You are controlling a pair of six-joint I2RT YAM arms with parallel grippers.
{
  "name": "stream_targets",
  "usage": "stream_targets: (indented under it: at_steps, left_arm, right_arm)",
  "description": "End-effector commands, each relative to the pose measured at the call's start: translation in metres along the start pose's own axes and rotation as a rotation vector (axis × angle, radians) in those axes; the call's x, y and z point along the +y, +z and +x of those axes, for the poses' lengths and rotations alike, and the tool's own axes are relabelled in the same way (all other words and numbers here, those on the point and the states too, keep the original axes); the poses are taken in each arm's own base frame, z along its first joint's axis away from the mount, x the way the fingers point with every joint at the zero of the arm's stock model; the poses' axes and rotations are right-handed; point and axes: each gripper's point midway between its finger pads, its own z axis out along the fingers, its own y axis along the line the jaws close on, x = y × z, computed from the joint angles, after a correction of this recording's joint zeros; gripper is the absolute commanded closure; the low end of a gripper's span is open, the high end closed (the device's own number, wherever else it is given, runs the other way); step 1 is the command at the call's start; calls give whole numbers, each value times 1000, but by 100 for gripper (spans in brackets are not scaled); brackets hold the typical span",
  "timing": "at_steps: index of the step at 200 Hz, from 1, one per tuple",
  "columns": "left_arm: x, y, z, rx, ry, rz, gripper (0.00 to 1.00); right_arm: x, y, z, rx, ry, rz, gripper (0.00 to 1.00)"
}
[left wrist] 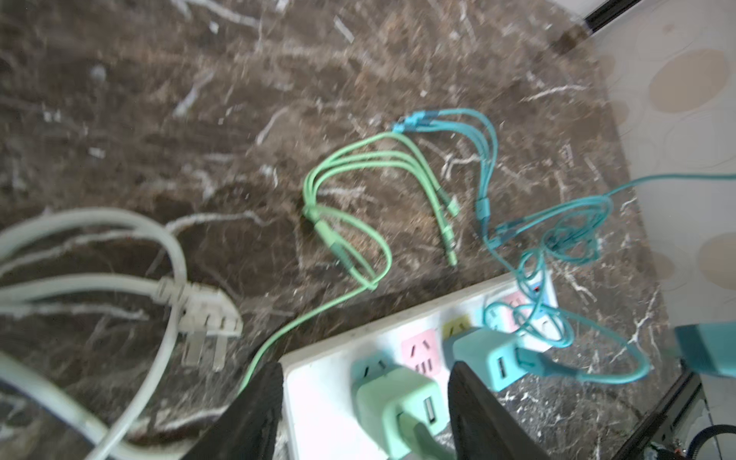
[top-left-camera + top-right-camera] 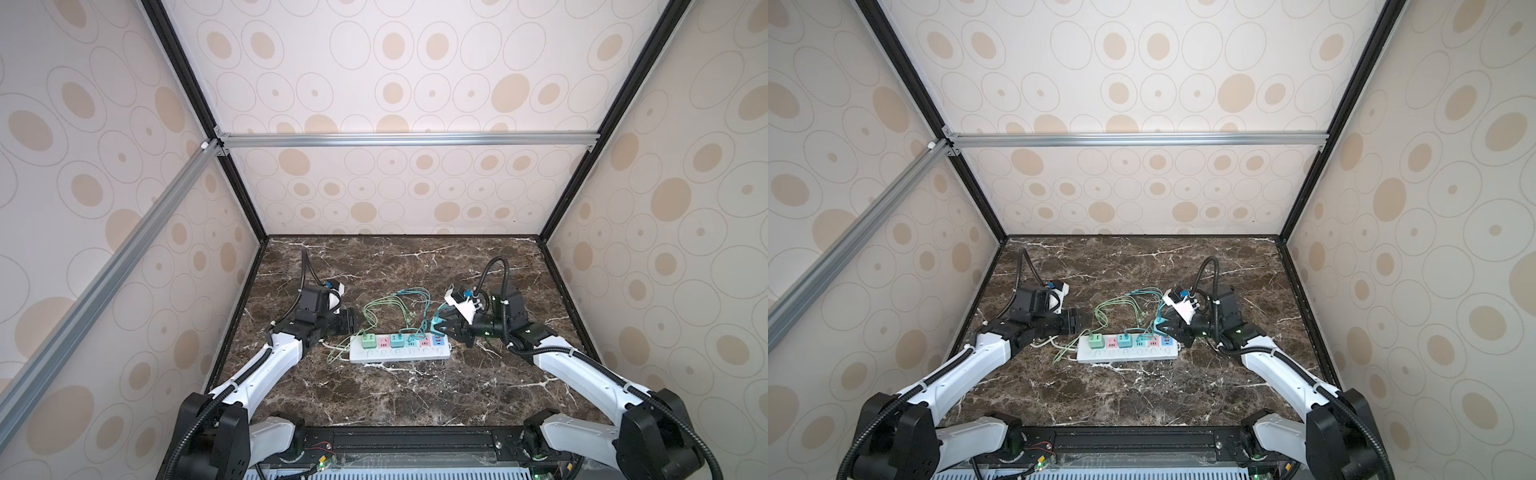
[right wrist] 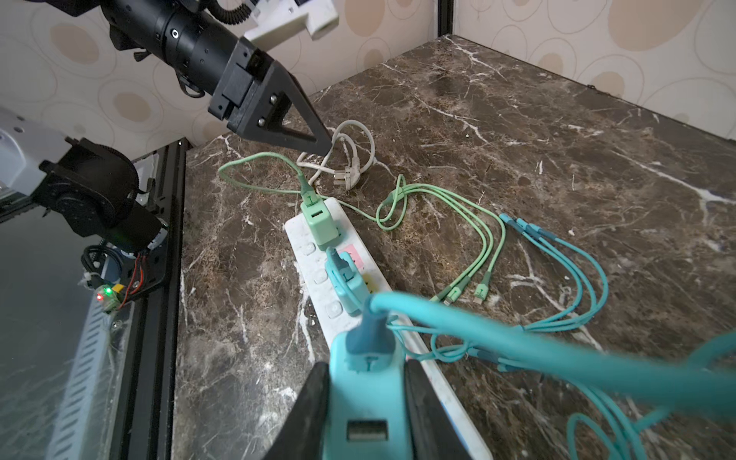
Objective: Insert plugs into power strip
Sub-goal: Pick up the plug from the middle-right of the table, then insert the plug into the socket.
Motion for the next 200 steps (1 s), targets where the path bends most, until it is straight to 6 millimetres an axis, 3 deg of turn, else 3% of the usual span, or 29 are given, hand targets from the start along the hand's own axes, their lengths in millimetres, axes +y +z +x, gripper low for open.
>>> stream_targets:
  at_steps: [1, 40, 81, 102, 200]
  left_arm:
    - [18, -8, 1, -16, -50, -60, 37]
    - [28, 1, 22, 53, -98, -55, 44]
    - [37, 15, 40, 109, -127, -57, 53]
    - [39, 20, 42, 124, -139, -54, 63]
    - [38, 43, 36, 128, -169, -11, 71]
  right_arm:
    - [7, 9, -1, -24, -114, -39, 100]
    - [11, 28, 22, 39, -145, -51, 100]
    - [8, 37, 31, 48, -139, -37, 100]
    - [5, 38, 33, 45, -124, -16, 100]
    - [-2, 44, 51, 22, -77, 21, 100]
